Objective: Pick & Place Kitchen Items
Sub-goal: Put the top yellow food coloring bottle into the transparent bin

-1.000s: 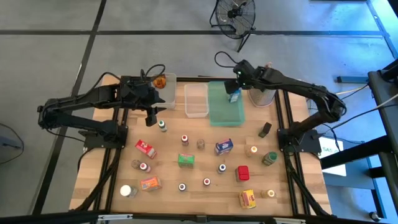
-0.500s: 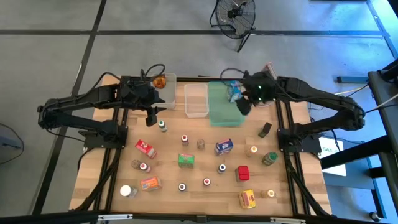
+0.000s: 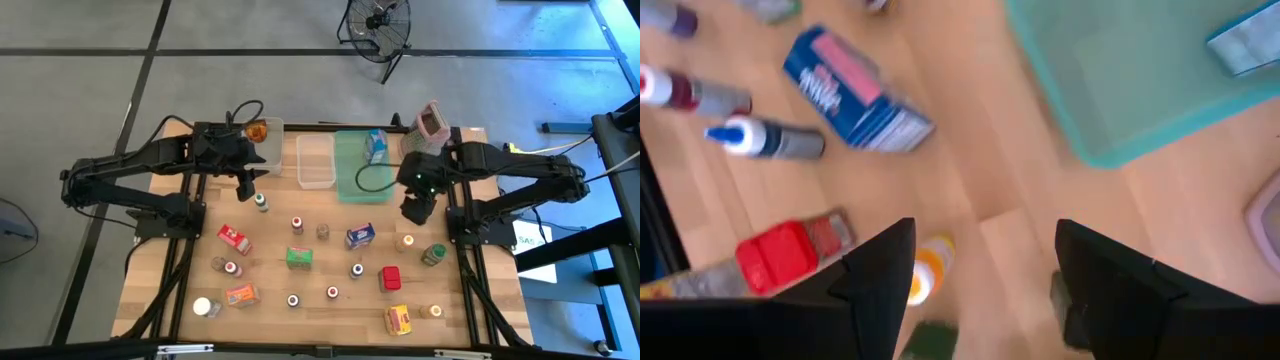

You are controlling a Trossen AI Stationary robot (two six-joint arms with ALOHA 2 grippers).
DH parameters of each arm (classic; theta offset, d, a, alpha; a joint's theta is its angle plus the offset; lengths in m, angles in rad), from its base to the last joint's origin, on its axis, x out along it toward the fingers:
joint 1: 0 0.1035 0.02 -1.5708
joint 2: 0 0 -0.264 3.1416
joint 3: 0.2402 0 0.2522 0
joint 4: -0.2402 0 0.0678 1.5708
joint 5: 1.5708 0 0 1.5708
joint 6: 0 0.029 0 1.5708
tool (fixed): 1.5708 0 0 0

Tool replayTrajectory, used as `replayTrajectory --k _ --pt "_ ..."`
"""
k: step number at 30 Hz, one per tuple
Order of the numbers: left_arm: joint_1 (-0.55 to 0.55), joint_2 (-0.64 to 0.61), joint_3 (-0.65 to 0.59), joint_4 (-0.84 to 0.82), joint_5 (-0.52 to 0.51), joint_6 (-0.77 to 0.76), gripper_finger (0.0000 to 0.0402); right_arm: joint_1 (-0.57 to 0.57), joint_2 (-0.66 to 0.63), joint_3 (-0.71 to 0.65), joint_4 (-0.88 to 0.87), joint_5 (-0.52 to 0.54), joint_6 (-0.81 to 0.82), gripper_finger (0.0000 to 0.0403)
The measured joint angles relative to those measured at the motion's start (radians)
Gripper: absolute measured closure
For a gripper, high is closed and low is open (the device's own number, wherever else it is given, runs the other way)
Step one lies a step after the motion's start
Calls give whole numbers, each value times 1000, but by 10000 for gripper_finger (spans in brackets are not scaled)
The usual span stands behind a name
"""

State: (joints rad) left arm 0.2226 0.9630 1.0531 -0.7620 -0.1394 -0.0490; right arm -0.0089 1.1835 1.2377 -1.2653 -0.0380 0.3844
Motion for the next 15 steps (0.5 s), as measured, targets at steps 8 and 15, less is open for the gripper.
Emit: replayTrajectory --k 8,15 --pt "0 1 0 4 0 11 258 135 0 -50 -5 0 96 158" --pt "0 29 0 4 0 1 258 220 0 -122 13 0 282 158"
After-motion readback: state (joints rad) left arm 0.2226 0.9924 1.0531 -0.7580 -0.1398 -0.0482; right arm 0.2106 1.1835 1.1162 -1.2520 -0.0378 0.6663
